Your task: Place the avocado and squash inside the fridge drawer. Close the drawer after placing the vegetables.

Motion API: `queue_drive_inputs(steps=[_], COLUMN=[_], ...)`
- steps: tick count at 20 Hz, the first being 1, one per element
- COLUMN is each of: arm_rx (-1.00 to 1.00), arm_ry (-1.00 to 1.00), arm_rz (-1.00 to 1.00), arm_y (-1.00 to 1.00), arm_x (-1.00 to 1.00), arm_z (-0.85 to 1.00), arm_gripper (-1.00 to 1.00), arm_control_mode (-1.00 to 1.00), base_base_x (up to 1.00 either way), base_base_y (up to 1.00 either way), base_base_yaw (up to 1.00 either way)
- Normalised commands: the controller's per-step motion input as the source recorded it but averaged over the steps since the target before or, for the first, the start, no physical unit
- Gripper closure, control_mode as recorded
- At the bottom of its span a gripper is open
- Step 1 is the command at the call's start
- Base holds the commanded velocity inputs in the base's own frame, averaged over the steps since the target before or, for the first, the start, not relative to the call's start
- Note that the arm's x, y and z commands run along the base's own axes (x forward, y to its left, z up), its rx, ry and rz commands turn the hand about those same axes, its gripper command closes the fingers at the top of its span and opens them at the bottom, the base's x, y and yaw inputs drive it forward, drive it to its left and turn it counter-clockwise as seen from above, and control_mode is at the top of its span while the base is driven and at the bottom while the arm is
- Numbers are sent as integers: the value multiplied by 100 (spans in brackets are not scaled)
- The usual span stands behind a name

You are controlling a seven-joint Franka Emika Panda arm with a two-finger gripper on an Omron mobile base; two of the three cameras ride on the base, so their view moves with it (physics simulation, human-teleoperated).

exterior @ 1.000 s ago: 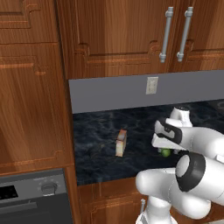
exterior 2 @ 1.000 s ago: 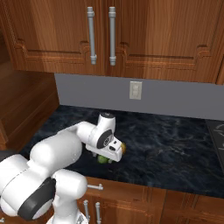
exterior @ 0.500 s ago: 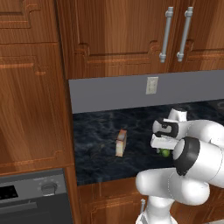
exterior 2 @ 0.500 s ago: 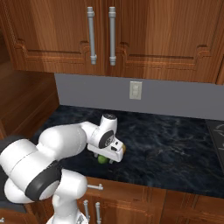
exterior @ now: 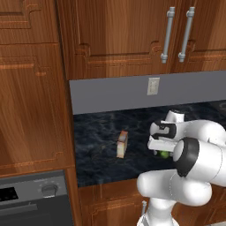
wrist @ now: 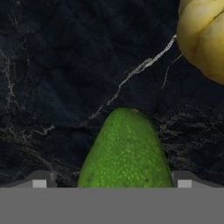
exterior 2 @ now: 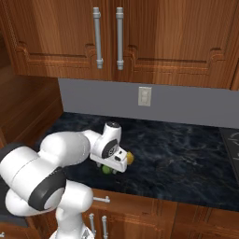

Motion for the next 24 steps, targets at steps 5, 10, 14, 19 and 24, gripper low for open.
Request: queue_drive_inputs(steps=[5, 10, 14, 19, 24], arm_rx=[0, 0, -2, -6, -8], arm_ry=[-9, -11, -28, -28, -20], arm_rz=[0, 0, 0, 0, 0], arm_y=[17, 0, 0, 6, 28], arm_x=[-24, -26, -28, -35, -44], arm_z=[-19, 6, 85, 100, 100], arm_gripper=[100, 100, 100, 100, 100], arm_control_mode=[-100, -100, -100, -100, -100], base_base_x=[0, 0, 0, 0, 0], base_base_y=[0, 0, 0, 0, 0], base_base_yaw=[0, 0, 0, 0, 0])
